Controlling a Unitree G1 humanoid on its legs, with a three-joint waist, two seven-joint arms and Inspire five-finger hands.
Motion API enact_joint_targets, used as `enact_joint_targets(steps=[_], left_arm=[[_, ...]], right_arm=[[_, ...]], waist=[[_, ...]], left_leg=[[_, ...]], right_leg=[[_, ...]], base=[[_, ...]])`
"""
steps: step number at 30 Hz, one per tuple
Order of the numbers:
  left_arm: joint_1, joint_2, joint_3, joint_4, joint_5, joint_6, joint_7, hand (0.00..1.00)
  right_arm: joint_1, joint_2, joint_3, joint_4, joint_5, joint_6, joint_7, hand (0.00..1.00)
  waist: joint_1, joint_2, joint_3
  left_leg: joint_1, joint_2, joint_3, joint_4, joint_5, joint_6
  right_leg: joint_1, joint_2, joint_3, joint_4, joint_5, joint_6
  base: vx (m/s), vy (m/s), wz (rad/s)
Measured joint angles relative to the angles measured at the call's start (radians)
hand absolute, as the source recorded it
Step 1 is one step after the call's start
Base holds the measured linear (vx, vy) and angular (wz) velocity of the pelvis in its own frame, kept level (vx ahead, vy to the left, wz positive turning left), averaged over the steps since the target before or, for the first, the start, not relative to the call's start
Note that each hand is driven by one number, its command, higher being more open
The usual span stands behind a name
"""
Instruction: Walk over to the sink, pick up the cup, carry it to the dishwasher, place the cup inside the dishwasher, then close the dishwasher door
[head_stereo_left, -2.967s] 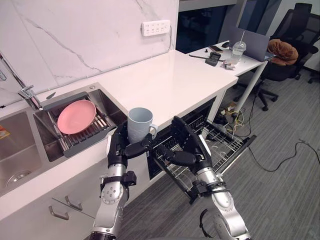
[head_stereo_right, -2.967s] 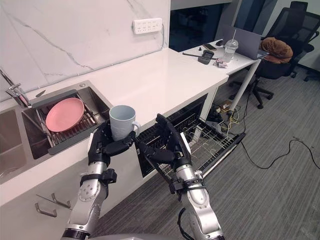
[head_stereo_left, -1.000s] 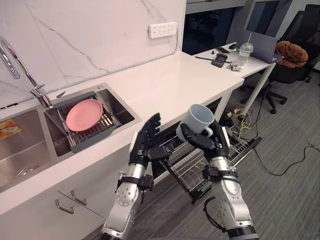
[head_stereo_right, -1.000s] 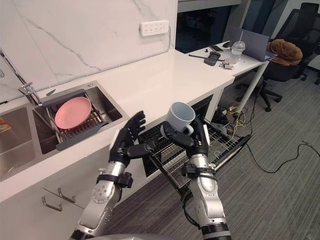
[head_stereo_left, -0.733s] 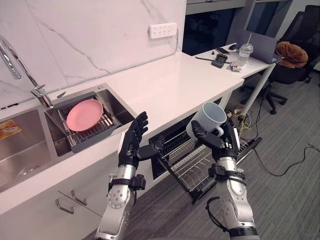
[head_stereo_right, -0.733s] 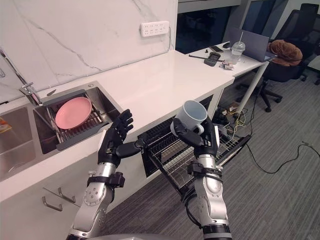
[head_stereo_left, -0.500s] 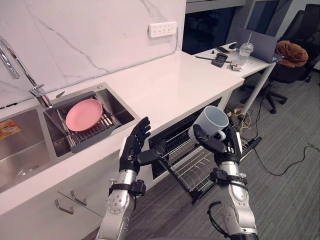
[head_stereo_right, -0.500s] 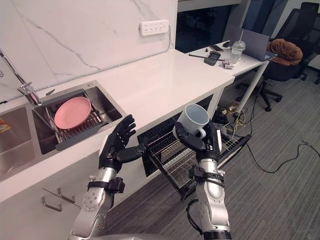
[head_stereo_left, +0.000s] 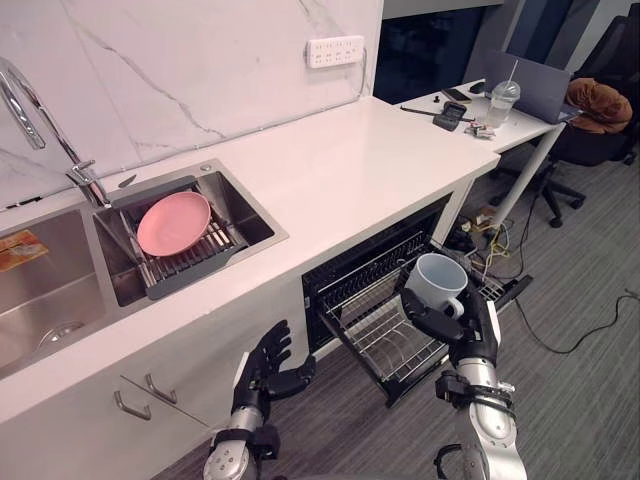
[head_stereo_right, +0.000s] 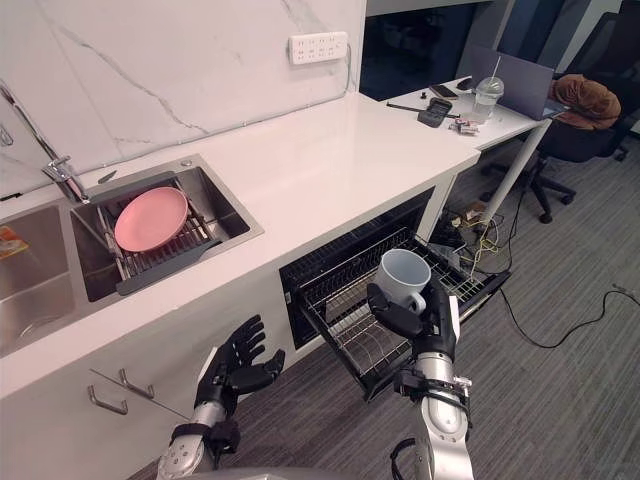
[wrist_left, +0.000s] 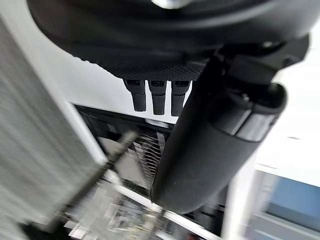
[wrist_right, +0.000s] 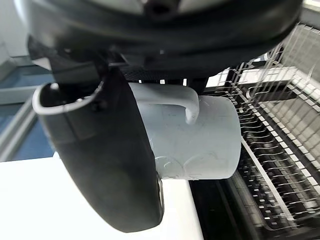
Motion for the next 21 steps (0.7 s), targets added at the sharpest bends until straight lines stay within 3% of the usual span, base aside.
enact_joint_targets(steps=[5,16,21], left_arm=[[-0.01,0.018,0.021,0.184,0.048,0.017,0.002,0.9],[-0.063,0.038,0.069,0.374,0.086,0.016,0.03,0.9],[-0.116,0.05,0.103,0.412,0.084,0.014,0.041,0.9]], right_arm=[[-0.003,-0.015,-0.007,0.139,-0.03,0.008,-0.01,0.3],[-0.091,-0.074,-0.022,0.278,-0.116,0.027,-0.048,0.3],[-0.204,-0.129,-0.02,0.327,-0.144,0.04,-0.066,0.3]], waist=[[0.0,0.005,0.005],[0.001,0.01,0.041],[0.001,0.01,0.125]], left_leg=[[-0.002,-0.002,-0.011,0.0,0.003,0.0],[-0.025,-0.006,-0.027,-0.015,0.016,0.004],[-0.061,-0.01,-0.046,0.02,0.013,0.001]], right_leg=[[0.003,-0.001,-0.01,0.0,-0.001,0.001],[-0.022,-0.002,-0.026,-0.004,-0.002,0.002],[-0.029,-0.008,-0.044,-0.002,0.001,0.004]], base=[[0.0,0.0,0.06],[-0.01,-0.003,0.03],[0.0,-0.003,0.12]])
